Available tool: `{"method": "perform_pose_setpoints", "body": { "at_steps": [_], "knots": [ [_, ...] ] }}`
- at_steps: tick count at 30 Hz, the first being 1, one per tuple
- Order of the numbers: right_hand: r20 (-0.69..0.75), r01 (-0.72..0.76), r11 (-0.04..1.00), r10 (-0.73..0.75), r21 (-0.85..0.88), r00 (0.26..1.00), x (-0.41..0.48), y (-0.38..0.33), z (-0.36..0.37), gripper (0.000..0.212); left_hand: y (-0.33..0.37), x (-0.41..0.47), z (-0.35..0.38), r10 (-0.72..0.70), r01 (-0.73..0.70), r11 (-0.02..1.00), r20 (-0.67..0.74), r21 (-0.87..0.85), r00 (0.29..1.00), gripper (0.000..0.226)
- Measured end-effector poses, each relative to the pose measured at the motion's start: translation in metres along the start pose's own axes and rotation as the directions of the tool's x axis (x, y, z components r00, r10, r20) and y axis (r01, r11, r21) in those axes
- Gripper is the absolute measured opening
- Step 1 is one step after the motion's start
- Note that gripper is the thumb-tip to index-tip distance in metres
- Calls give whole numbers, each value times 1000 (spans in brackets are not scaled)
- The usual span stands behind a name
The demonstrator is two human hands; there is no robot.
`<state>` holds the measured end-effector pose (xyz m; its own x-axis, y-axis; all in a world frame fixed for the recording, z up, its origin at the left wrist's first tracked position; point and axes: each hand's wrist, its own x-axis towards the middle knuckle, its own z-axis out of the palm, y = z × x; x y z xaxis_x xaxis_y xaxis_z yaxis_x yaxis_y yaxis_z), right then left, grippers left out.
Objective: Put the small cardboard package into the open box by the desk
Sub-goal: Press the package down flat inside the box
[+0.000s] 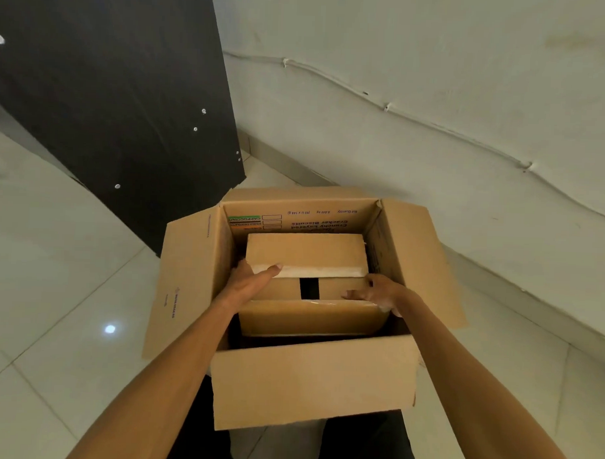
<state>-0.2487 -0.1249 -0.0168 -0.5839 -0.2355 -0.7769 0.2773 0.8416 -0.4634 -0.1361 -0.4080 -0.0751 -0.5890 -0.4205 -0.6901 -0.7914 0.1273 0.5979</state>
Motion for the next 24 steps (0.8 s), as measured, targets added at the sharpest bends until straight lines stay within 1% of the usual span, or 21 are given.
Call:
{"method": "perform_pose_setpoints", "body": {
  "at_steps": [2,5,7,8,10,11,12,13,14,15,16,17,18,19,20,21,22,23,24],
  "knots": [
    [-20,18,1000,-17,26,1000,3,3,-3,90,6,8,5,28,-29,998,24,56,999,129],
    [-3,59,998,-59,16,998,0,4,-1,95,17,-5,3,0,-8,975,38,222,999,112],
    [24,70,997,-69,-33,997,-7,1,0,96,12,-12,-4,-14,-6,959,70,282,997,104],
    [24,71,997,-70,-30,997,-7,2,0,96,7,-13,-7,-22,-4,961,91,275,996,110],
    [11,90,995,-91,50,996,-6,-1,2,100,-7,-7,-9,-45,17,975,121,222,992,140],
    [6,109,991,-110,75,994,-6,-4,3,100,-17,2,-7,-57,36,981,110,189,992,150],
    [0,115,990,-115,80,993,-5,-5,4,95,-26,11,-4,-54,38,987,99,154,994,153],
    [-5,122,989,-122,83,992,-5,-5,6,85,-25,3,-4,-41,28,991,99,130,994,149],
    [-5,120,989,-120,89,993,-8,-4,7,73,-19,-15,-6,-20,9,993,98,117,995,137],
    [-28,125,988,-123,90,992,-8,-3,7,65,-14,-27,-6,11,-20,994,83,104,996,118],
    [-77,122,990,-116,77,990,-10,-2,7,64,-11,-34,-5,43,-48,996,63,78,997,98],
    [-139,128,991,-120,51,983,-11,-1,5,68,-8,-39,-4,81,-82,995,35,53,996,82],
    [-206,137,991,-134,2,969,-12,0,3,74,-5,-43,-4,125,-125,991,-7,53,992,74],
    [-262,169,985,-175,-47,949,-11,2,2,75,-3,-47,-4,177,-172,982,-60,72,982,70],
    [-319,206,974,-225,-94,921,-11,2,3,70,-1,-53,-5,241,-231,968,-117,97,963,66],
    [-378,260,956,-292,-134,879,-17,-1,3,61,-1,-58,-5,322,-306,945,-172,111,931,60],
    [-443,321,933,-361,-164,821,-27,-6,3,50,-2,-64,-7,417,-395,909,-232,134,879,53],
    [-509,369,910,-413,-192,755,-33,-8,1,41,-4,-68,-9,515,-478,857,-296,194,804,49],
    [-567,390,893,-445,-224,694,-36,-9,-2,34,-6,-72,-12,602,-523,798,-351,300,717,48]
  ]
}}
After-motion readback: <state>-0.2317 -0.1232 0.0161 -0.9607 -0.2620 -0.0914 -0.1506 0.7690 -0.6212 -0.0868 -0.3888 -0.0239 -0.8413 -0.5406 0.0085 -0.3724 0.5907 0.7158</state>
